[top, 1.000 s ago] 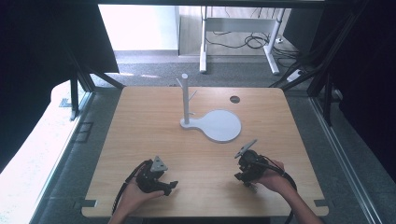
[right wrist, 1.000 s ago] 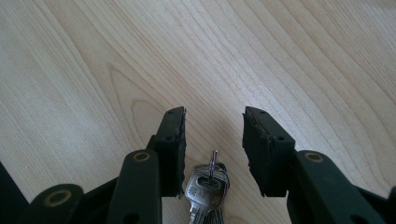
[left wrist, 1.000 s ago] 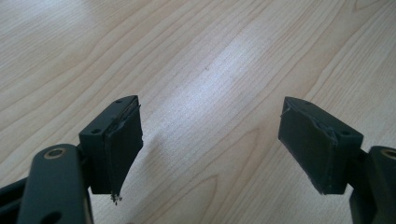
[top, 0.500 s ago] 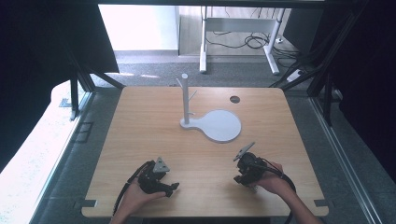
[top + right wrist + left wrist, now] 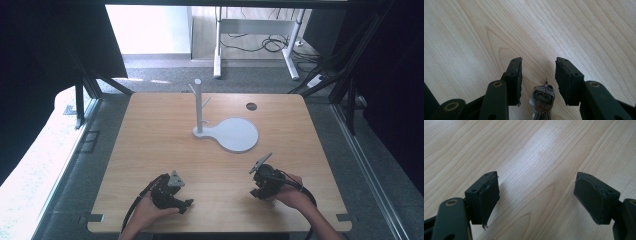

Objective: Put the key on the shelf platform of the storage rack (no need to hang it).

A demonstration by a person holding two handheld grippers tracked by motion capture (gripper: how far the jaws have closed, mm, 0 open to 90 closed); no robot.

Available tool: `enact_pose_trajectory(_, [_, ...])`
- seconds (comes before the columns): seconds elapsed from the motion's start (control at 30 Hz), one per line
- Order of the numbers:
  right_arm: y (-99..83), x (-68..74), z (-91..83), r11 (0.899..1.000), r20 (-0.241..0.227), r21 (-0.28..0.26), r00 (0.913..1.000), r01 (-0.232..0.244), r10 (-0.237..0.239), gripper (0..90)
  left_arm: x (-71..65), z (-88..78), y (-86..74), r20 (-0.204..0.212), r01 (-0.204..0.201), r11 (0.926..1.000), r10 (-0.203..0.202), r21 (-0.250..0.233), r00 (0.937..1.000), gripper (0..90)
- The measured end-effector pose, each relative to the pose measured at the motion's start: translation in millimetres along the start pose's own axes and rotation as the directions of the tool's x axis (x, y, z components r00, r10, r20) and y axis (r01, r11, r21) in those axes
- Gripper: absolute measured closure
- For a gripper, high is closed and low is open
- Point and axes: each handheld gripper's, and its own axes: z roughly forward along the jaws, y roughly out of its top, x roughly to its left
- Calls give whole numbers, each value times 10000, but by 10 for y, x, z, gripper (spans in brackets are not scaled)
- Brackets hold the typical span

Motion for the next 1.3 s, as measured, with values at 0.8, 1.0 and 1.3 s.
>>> enact_pose_trajectory(0.8, [-14,25,110,9997,-43,198,9999,117,-116,549,5,-6,-1,-10,-13,10000,13,21,10000,207])
enact_pose_trajectory(1.0, [34,63,154,9991,-52,245,9994,346,-345,548,7,9,-6,-9,-6,10000,6,73,10000,207])
enact_pose_trajectory(1.3, [103,110,175,9982,-40,210,9984,557,-557,549,11,2,-7,-15,-10,10000,10,49,10000,207])
